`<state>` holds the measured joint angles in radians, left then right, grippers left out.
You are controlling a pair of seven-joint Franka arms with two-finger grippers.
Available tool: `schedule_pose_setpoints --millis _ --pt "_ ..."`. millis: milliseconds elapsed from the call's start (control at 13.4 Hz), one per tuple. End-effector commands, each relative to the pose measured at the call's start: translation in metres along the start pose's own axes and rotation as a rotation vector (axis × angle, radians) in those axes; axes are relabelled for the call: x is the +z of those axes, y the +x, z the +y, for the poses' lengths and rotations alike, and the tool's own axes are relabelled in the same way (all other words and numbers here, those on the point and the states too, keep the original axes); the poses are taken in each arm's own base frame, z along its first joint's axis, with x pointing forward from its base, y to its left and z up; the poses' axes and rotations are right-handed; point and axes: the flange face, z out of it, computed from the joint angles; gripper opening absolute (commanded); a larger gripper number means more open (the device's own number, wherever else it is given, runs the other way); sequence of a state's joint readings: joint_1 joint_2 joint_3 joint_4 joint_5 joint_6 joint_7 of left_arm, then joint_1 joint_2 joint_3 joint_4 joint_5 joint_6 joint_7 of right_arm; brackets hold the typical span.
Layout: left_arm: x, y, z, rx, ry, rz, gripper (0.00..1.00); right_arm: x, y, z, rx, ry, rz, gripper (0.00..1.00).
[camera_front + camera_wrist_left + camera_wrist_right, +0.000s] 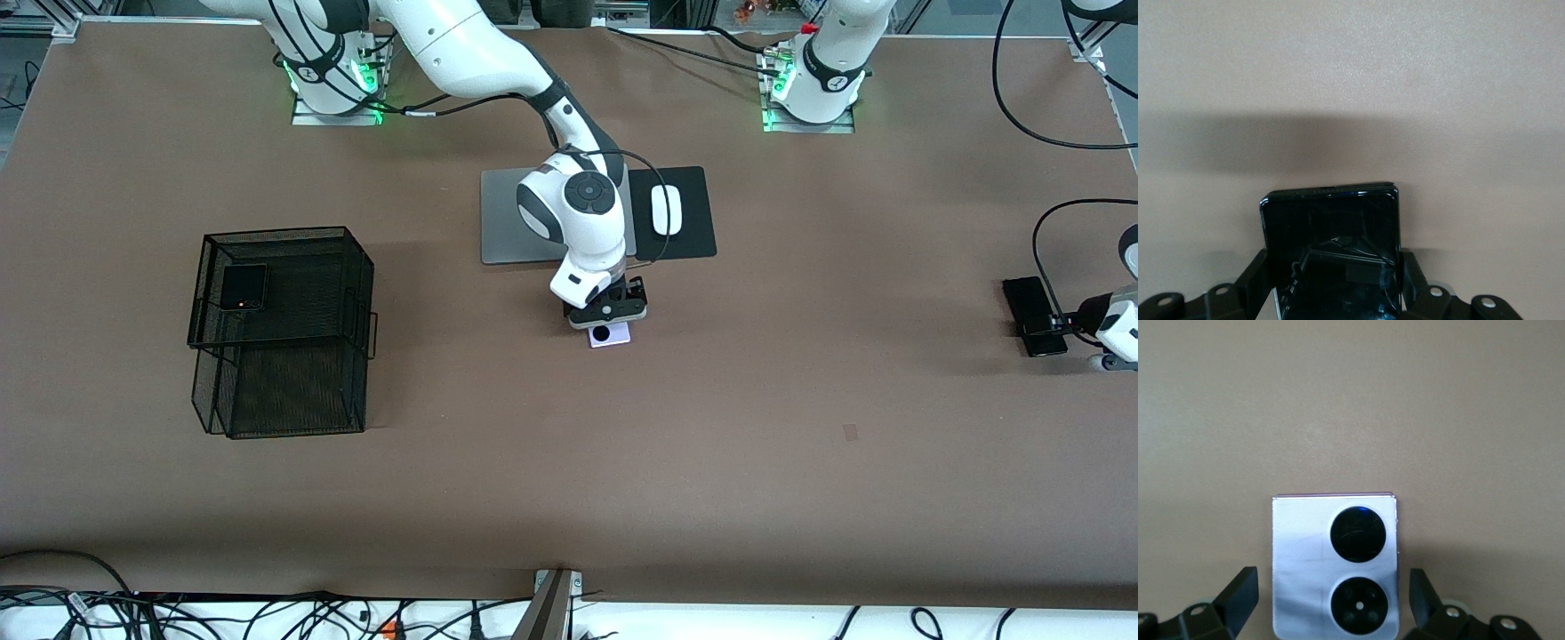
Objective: Place phones with both arms
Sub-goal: 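Grasp the lavender phone with the right gripper while the left gripper lifts long phone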
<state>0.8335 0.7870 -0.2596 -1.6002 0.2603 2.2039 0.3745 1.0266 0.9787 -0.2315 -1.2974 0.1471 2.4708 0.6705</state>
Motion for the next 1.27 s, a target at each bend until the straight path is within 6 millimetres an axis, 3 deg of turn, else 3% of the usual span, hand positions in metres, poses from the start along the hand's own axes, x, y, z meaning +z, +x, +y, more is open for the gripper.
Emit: schedule_pose_setpoints --millis 0,374,449,524,599,749,899,1048,1198 --pt "-0.006 -0.002 0.009 -0.004 -0.015 -0.045 0.54 0.006 0.000 -0.005 0.022 0.014 0.005 1.00" --pt "-0.056 0.008 0.037 0.028 0.010 -0.069 0.51 0.017 -0.005 -0.007 0.054 0.024 0.022 0.99" --pt "-0.072 0.011 0.048 0.043 0.025 -0.064 0.51 0.017 -0.005 -0.007 0.053 0.024 0.023 0.82" --pt "-0.088 0.016 0.063 0.058 0.040 -0.061 0.51 0.017 -0.006 -0.007 0.045 0.021 0.020 0.54" --pt "-0.107 0.020 0.079 0.071 0.057 -0.056 0.51 0.015 -0.005 -0.008 0.039 0.019 0.019 0.37" --pt "-0.137 0.033 0.121 0.096 0.087 -0.041 0.51 0.009 -0.003 -0.006 0.036 -0.006 -0.005 0.32" --pt "-0.160 0.041 0.174 0.110 0.099 -0.055 0.51 -0.025 0.009 -0.014 0.038 -0.032 -0.047 0.32" --pt "-0.174 0.049 0.228 0.092 0.061 -0.050 0.51 -0.078 0.026 -0.017 0.046 -0.062 -0.098 0.32" --pt "-0.183 0.051 0.277 0.082 0.041 -0.073 0.51 -0.137 0.049 0.002 0.077 -0.073 -0.126 0.32"
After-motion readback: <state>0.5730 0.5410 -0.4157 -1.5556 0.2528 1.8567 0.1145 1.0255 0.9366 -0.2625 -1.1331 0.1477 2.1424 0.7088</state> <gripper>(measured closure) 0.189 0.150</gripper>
